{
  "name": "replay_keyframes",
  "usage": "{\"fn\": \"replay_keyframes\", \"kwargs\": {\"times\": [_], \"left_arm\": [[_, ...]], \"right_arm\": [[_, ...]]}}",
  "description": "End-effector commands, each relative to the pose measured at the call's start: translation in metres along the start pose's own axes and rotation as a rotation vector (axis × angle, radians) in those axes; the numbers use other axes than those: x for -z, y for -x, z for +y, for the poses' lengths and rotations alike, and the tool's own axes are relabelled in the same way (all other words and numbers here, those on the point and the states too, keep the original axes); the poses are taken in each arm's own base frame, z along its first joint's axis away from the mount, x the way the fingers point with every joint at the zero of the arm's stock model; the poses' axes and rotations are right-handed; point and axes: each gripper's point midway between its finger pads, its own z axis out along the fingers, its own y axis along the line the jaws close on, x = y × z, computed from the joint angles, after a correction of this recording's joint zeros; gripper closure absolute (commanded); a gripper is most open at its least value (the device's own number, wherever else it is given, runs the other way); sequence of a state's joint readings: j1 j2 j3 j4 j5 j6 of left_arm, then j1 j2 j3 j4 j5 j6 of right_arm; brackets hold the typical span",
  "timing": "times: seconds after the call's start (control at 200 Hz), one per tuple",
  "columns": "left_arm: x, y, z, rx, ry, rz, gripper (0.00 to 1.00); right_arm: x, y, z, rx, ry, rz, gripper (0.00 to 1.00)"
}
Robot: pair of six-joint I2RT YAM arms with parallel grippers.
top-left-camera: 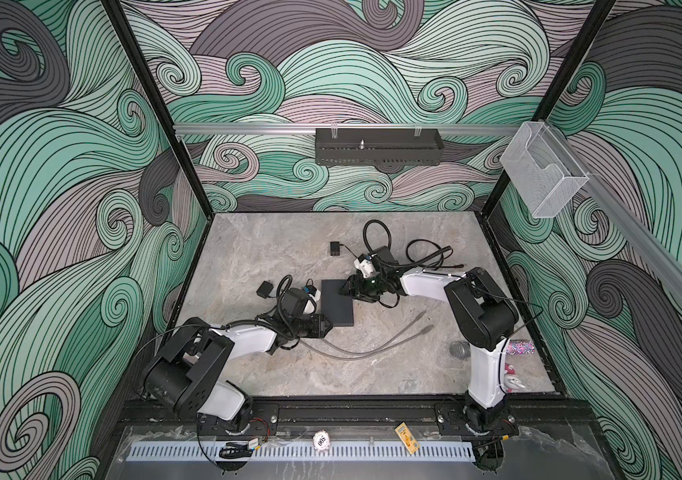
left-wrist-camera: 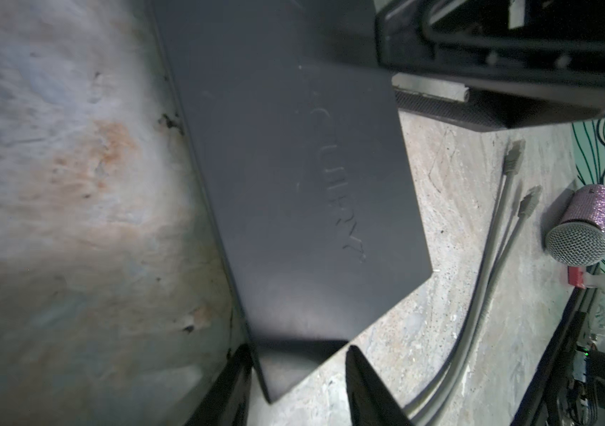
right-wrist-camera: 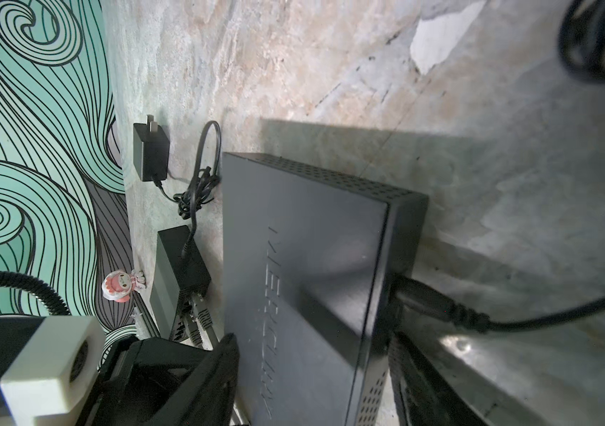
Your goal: Insert the plug into the switch port
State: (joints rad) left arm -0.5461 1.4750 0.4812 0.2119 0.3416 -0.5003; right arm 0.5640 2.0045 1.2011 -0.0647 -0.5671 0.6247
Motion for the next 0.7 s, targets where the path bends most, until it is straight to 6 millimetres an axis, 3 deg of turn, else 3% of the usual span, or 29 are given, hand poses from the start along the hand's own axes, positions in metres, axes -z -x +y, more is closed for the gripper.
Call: {"fn": "replay_keyframes", "kwargs": {"times": [0.0,0.46,0.555,0.695], "left_arm": [[-0.010,0.009,-0.023,0.002,-0.106,-0.001,0.55],[-0.060,0.028,-0.079,-0.004,-0.236,0.026,0.56],[-0.051,0.034,-0.082,-0.023,-0.233,0.001,0.56],[-0.016,0.041,-0.080,-0.105,-0.148,-0.021,0.54]], "right_arm": [[-0.008,0.000,0.005,0.027,0.017,0.029,0.35],[-0.015,-0.011,0.014,0.102,0.091,0.150,0.34],[0.004,0.002,0.005,0.113,0.044,0.092,0.33],[0.048,0.019,-0.012,0.101,-0.047,-0.014,0.32]]}}
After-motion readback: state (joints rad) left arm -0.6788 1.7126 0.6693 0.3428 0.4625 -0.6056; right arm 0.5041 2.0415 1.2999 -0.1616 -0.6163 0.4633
